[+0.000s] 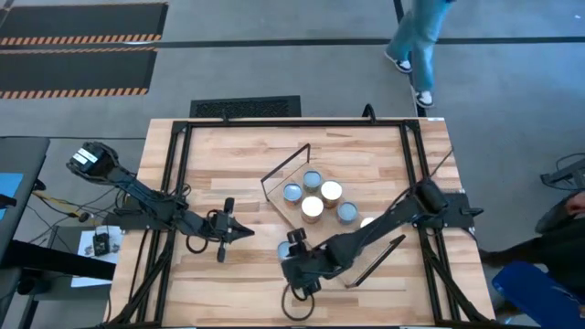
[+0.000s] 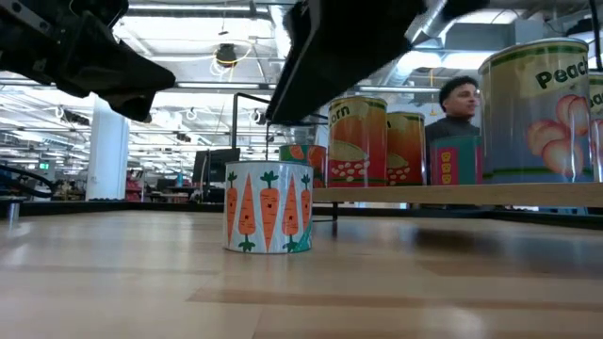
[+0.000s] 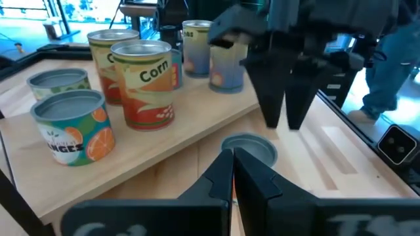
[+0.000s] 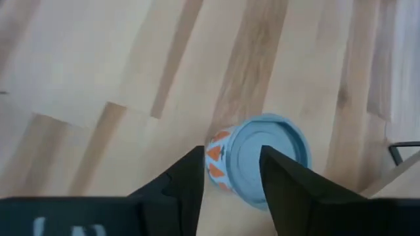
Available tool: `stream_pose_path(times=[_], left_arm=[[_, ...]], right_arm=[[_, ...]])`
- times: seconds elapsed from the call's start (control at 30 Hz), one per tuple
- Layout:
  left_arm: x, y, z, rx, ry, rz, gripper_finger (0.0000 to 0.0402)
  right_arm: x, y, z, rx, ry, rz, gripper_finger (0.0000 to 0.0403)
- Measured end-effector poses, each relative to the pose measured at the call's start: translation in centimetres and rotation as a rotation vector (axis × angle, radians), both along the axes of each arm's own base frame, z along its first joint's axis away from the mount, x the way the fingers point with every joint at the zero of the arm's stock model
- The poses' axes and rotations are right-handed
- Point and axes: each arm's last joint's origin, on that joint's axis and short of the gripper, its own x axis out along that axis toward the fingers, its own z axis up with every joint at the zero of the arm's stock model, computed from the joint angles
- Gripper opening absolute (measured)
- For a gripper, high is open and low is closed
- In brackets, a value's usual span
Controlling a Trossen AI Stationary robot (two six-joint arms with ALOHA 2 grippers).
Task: Pick and place cans onto a shelf
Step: Put the small canned carrots on the shelf aligned with the other small canned corn
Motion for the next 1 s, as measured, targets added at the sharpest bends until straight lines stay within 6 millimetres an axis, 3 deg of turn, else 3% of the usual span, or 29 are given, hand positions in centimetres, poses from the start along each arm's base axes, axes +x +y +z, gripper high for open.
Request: stream_pose_path(times=[0.2,0.53,0.73,0.87,1.0], left_arm=[[0.0,0.0,0.0,0.0,0.003,0.0,0.0002],[0.0,0.0,-0.1,0.002,0.007,0.001,0.0002],[0.0,0.0,-0.1,0.003,0.009,0.0,0.0002],[0.0,0.0,-0.1,0.005,0.014,0.0,0.0002],[0.0,0.0,-0.2,0.006,0.015,0.0,0.0002]], right_arm=[[1.1,-0.7,-1.1,0.002,0.078,-0.007,0.0168],[1.4,-1.9,-1.5,0.086,0.157,-0.007,0.0093],[1.7,-2.2,-2.8,0.065,0.196,-0.013,0.0076],[1.6,-2.4,-2.8,0.049,0.21,-0.012,0.0071],[1.0,-2.5,-1.8,0.049,0.22,-0.006,0.0039]])
